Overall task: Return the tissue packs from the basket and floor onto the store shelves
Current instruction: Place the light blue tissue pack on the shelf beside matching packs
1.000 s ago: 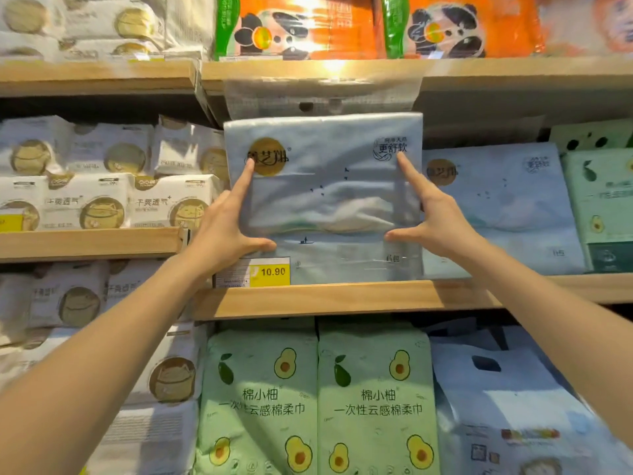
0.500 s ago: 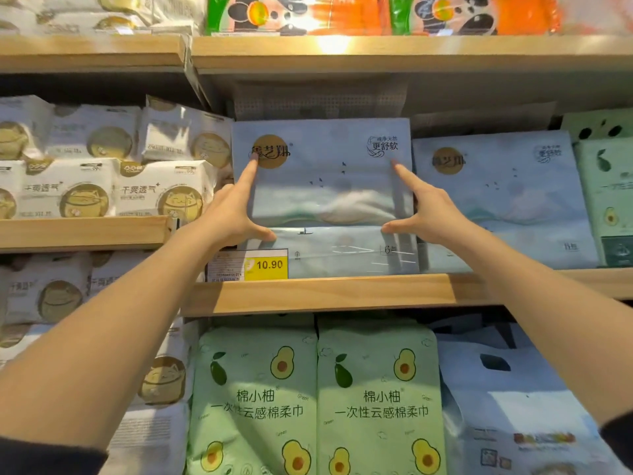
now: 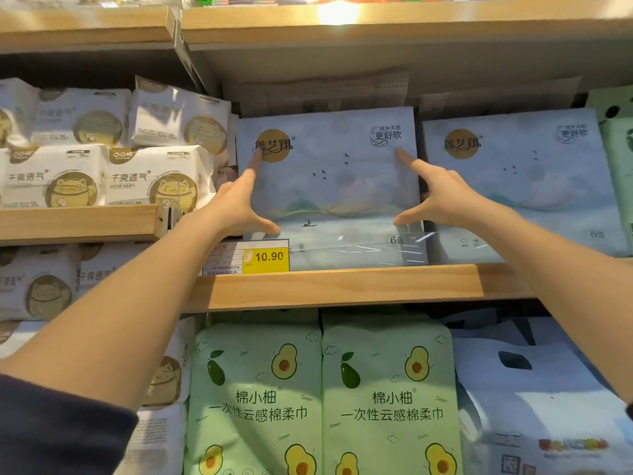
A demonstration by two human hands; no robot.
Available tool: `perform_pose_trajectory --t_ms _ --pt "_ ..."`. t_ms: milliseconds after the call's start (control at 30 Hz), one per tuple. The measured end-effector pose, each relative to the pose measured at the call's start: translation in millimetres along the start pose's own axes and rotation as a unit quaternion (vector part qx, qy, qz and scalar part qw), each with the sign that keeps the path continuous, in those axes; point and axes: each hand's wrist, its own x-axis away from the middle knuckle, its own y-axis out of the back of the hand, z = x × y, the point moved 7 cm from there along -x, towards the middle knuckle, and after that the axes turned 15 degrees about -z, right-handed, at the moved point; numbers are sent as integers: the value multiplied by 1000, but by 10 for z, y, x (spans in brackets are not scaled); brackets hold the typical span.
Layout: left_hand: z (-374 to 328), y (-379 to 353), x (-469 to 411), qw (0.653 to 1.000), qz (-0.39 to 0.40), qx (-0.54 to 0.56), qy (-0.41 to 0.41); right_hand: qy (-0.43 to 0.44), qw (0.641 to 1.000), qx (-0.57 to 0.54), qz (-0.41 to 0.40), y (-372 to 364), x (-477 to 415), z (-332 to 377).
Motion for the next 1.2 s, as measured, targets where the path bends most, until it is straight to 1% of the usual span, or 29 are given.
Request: perform_pose_trajectory --t_ms 500,733,967,1200 --pt "7 -129 -117 999 23 -42 3 -9 999 38 17 -144 -158 -160" --pt "14 -165 -136 999 24 -43 7 -12 997 69 21 -167 -166 -137" --pt "-46 -164 -127 997 31 -74 -11 0 997 78 19 -153 -132 -94" --pt "-75 -134 -121 996 43 -77 0 5 996 84 22 -95 -142 -80"
